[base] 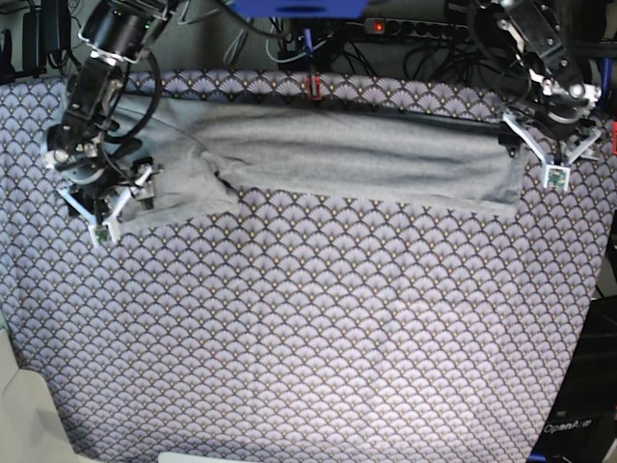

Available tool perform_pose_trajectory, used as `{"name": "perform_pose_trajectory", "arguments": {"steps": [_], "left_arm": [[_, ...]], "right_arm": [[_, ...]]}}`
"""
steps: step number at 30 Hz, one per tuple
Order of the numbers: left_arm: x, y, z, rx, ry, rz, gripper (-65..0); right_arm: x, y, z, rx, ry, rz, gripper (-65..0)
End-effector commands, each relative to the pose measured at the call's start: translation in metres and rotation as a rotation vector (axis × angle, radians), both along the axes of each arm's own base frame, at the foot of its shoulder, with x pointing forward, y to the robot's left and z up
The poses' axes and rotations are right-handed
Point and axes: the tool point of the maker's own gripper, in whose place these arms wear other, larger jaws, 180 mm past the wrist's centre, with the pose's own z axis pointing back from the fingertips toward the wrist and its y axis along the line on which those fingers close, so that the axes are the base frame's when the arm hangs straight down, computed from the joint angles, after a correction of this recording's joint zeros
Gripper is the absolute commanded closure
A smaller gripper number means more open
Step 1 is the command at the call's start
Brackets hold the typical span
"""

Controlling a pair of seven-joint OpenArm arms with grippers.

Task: Fold the T-shirt properly
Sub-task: 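Move the right gripper down to the bunched sleeve fabric and grasp it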

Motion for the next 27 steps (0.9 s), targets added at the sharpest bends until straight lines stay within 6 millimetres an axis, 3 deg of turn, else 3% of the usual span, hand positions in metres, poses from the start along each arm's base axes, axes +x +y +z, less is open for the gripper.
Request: {"name": "perform_pose_trajectory", "arguments": {"steps": [1,13,20,23,27], "left_arm": [[0.006,0.004,0.010,0.019,-0.036,-0.004,-52.9],[0.007,0.004,0.010,0.019,-0.036,-0.005,-52.9],[0.007,0.004,0.010,0.019,-0.036,-0.005,-52.9],[0.007,0.004,0.010,0.019,-0.036,-0.005,-52.9],[0.007,0.004,0.010,0.019,-0.036,-0.005,-52.9]], "right_arm": [[0.015,-0.006,0.014,-0.002,-0.054,-0.004,-47.3],[0.021,0.003,0.001,0.049,-0.024,-0.007,-45.6],[0.016,0.015,-0.006,0.080,-0.012,-0.012,-34.0],[0.005,0.018,-0.015,0.084,0.015,-0.007,-27.4],[0.001,0.019,-0.018,0.088,0.025,-0.007,-14.4]]}}
